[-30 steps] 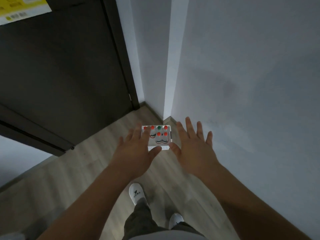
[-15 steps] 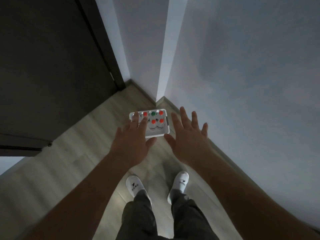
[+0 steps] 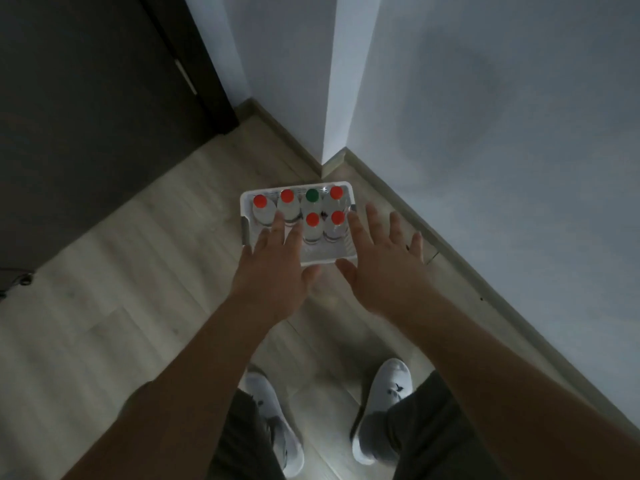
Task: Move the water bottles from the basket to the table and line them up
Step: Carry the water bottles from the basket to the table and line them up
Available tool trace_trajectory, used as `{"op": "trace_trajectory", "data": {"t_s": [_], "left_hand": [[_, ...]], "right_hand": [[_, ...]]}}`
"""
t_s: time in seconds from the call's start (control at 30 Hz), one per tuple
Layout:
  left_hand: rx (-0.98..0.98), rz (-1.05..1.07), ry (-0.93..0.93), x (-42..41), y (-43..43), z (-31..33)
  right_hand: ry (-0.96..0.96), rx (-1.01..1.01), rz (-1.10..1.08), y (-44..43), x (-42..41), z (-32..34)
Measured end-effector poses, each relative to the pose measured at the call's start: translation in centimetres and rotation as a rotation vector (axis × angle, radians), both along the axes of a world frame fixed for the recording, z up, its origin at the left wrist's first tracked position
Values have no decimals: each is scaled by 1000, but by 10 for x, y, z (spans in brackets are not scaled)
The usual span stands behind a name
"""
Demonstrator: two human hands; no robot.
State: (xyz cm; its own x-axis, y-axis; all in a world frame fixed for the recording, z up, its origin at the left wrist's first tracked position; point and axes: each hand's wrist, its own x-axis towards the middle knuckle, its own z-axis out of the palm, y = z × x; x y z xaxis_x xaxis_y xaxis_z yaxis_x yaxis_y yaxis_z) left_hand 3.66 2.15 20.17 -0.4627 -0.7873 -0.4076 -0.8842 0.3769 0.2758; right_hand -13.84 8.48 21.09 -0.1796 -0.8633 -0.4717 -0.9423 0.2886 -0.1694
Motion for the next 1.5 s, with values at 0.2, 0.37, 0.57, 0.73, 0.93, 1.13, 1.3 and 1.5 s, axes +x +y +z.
{"op": "trace_trajectory", "data": {"t_s": [0.2,0.37,0.57,0.73,0.93,1.13,1.3,1.5], "left_hand": [[-40,-15,-10,-6,-22,-108],[-12,-3,8,-6,-32,-161],[-59,-62,79,-18,-54,-175],[-63,-33,162,-34,-67,-195],[-46,55,229,-53,-79,-223],[-59,137,273,-57,-87,-235],[-62,130,282,-45,-89,-235],[-73,99,258,-20,-89,-233]], "right_hand": [[12,-22,-4,-27,-4,-114],[29,-18,30,-40,-4,-168],[22,-21,7,-66,-7,-192],[36,-70,24,-75,-10,-209],[34,-181,56,-88,-23,-227],[-110,-260,50,-93,-36,-240],[-104,-229,32,-101,-30,-239],[-92,-209,91,-96,-17,-238]]}}
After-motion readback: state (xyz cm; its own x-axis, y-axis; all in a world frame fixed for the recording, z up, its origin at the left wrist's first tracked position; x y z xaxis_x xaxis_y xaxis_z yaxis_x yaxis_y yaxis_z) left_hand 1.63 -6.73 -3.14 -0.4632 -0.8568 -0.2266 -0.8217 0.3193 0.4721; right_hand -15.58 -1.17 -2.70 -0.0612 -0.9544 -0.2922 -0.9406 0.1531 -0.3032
